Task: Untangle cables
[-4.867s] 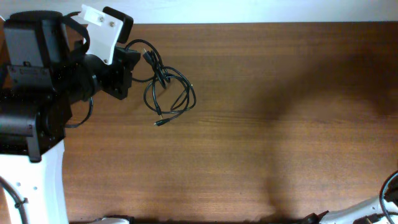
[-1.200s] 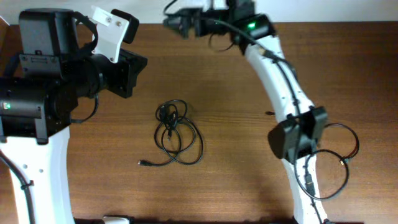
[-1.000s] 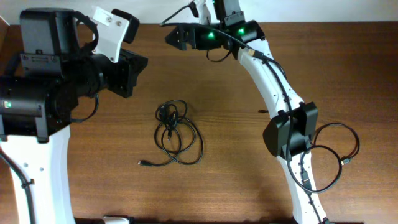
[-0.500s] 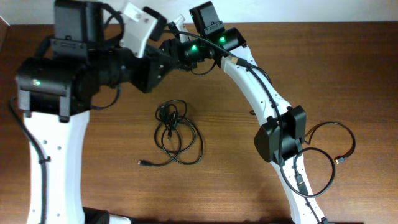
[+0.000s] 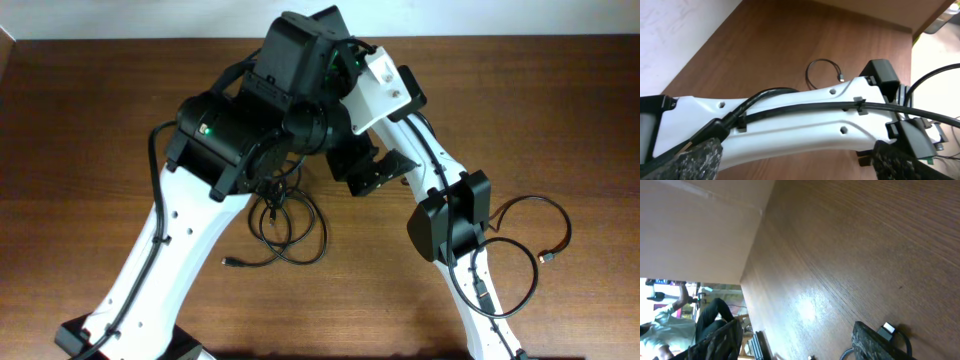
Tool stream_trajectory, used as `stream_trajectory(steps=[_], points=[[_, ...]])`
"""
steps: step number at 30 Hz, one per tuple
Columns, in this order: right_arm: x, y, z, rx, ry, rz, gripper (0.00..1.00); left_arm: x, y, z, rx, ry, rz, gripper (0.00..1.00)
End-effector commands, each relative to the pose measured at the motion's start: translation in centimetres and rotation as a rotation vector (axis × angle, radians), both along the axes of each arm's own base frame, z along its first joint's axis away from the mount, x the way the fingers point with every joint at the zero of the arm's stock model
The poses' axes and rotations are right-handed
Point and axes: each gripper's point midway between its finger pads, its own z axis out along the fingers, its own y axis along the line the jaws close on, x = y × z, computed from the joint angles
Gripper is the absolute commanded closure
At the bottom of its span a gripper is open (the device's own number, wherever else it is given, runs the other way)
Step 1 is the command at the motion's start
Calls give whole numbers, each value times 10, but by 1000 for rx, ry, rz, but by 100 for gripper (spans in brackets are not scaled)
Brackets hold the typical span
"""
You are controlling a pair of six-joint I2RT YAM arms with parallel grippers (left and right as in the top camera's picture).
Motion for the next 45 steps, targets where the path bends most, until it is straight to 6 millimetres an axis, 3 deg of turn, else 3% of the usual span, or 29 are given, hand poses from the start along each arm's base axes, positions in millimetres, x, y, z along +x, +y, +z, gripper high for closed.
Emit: stream_trajectory(steps=[1, 5, 7, 9, 11, 13, 16, 20, 21, 22, 24, 25, 30, 33, 34, 36, 37, 38, 41, 43, 45], points=[[-6, 4, -5, 23, -32, 64, 31, 15, 8, 0, 50, -74, 64, 1], [-12, 3, -7, 19, -23, 84, 31, 27, 9, 18, 26, -157, 106, 2], [-20, 7, -3, 47, -9, 119, 32, 28, 10, 18, 28, -159, 112, 14], [-30, 13, -1, 63, -6, 155, 32, 37, 18, 17, 44, -167, 149, 11], [-38, 21, -1, 63, -5, 173, 32, 38, 22, 14, 54, -157, 157, 16], [-43, 24, 2, 79, 0, 193, 32, 39, 23, 13, 61, -160, 167, 12], [-48, 25, 7, 109, 13, 218, 32, 42, 28, 10, 85, -162, 190, 16], [-54, 26, 14, 147, 33, 248, 32, 41, 34, 3, 121, -144, 207, 44], [-55, 25, 15, 155, 29, 256, 32, 41, 34, 3, 121, -144, 208, 41], [-55, 25, 15, 156, 22, 258, 31, 41, 34, 3, 121, -144, 208, 50], [-55, 25, 15, 157, 23, 259, 32, 41, 34, 3, 121, -144, 208, 91], [-56, 26, 16, 161, 25, 262, 32, 41, 34, 3, 121, -144, 208, 100], [-57, 26, 16, 167, 25, 267, 31, 42, 33, 4, 118, -148, 209, 100], [-65, 33, 16, 170, -15, 302, 27, 48, 29, 15, 78, -186, 218, 100], [-60, 31, 6, 114, -26, 270, 27, 50, 27, 18, 68, -199, 220, 100], [-39, 12, -34, -121, -119, 174, 23, 53, 26, 37, 15, -232, 241, 100], [-37, 7, -39, -152, -115, 161, 22, 52, 27, 48, -3, -253, 243, 100], [-38, 5, -40, -158, -113, 169, 22, 53, 30, 57, -11, -280, 261, 100], [-48, 0, -45, -186, -89, 195, 22, 67, 44, 61, 17, -322, 345, 100], [-60, -1, -49, -201, -103, 252, 22, 90, 64, 78, -59, -328, 452, 100], [-67, 2, -51, -204, -120, 282, 21, 103, 82, 80, -81, -312, 488, 99]])
